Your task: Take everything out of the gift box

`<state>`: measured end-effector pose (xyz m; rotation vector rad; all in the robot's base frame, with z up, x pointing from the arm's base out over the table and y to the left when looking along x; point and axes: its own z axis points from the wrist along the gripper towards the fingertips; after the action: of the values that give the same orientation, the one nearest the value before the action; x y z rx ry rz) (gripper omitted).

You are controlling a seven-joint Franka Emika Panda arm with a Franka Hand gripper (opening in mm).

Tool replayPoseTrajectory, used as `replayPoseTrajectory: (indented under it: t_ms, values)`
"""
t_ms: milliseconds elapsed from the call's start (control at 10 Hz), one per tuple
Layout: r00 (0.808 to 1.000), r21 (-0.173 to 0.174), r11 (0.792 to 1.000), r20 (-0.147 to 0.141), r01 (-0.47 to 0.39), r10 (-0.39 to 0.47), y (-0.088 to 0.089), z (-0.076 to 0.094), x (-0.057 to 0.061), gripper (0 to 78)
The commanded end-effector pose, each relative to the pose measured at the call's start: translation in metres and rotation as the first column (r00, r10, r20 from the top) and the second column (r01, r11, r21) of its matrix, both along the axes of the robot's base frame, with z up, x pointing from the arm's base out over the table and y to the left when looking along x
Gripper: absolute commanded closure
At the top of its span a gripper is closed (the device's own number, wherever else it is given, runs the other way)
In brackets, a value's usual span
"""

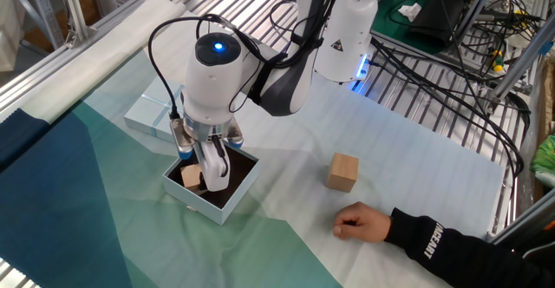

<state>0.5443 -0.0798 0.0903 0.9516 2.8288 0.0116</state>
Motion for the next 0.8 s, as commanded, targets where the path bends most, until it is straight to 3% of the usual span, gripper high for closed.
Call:
replayPoseTrajectory:
  t_ms: [100,800]
  values:
    - [1.000,0.017,1.000,-0.003,0.024,-0.024,0.001,0.032,-0.008,76.3]
    - [1.000,0.024,0.999,-0.006,0.028,-0.028,0.016,0.070,-0.014,76.3]
